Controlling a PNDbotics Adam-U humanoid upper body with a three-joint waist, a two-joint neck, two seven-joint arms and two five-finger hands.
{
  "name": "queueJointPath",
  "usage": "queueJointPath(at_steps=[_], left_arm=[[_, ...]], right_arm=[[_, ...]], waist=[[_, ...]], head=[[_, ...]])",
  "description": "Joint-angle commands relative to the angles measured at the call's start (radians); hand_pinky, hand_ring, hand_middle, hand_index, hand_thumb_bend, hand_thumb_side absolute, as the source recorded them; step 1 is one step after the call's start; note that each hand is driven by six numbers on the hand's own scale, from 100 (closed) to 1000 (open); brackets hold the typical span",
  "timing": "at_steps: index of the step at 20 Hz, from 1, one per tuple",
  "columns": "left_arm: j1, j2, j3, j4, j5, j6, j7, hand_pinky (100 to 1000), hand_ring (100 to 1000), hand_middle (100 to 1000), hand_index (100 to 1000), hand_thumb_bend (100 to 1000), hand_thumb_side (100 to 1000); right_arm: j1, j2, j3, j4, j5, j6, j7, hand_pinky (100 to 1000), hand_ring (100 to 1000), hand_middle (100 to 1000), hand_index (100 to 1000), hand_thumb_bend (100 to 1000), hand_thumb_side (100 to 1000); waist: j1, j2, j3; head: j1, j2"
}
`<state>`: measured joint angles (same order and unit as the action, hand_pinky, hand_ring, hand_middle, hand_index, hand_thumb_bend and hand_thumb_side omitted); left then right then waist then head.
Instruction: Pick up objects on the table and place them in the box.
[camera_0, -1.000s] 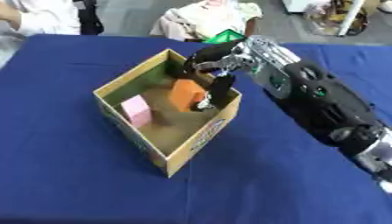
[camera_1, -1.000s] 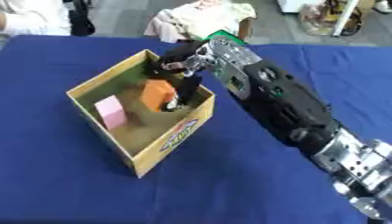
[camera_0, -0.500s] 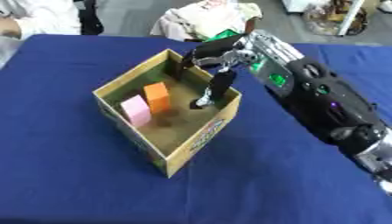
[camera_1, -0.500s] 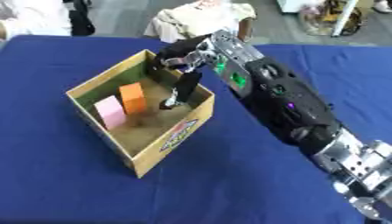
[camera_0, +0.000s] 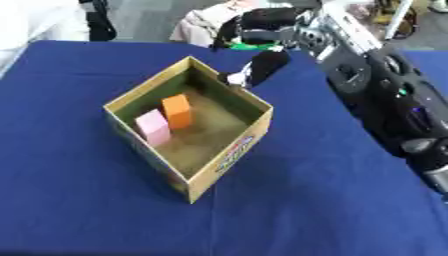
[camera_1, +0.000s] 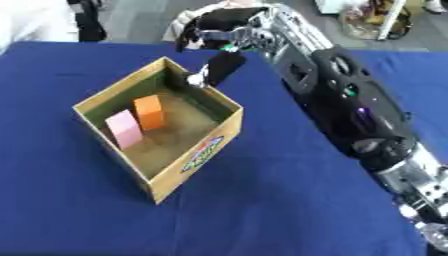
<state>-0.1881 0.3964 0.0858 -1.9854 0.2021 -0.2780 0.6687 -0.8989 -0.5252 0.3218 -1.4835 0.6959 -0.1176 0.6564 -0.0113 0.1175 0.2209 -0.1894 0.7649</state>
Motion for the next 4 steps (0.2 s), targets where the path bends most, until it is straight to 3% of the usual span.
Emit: queueJointPath(at_steps=[1, 4], left_arm=[[-0.006, 0.025, 0.014, -0.015, -0.004, -0.002, 0.008, 847, 659, 726, 847, 538, 955], [-0.008, 0.028, 0.016, -0.015, -0.007, -0.003, 0.011, 847, 659, 726, 847, 537, 955]], right_arm=[[-0.006, -0.052, -0.083, -0.089, -0.045, 0.041, -0.047, 761, 845, 812, 835, 100, 806], [0.019, -0.067, -0.153, -0.159, -0.088, 0.084, -0.091, 753, 830, 797, 828, 100, 871]], waist=[[0.009, -0.014, -0.004], [0.014, -0.011, -0.008]], head=[[0.006, 0.005], [0.004, 0.001]])
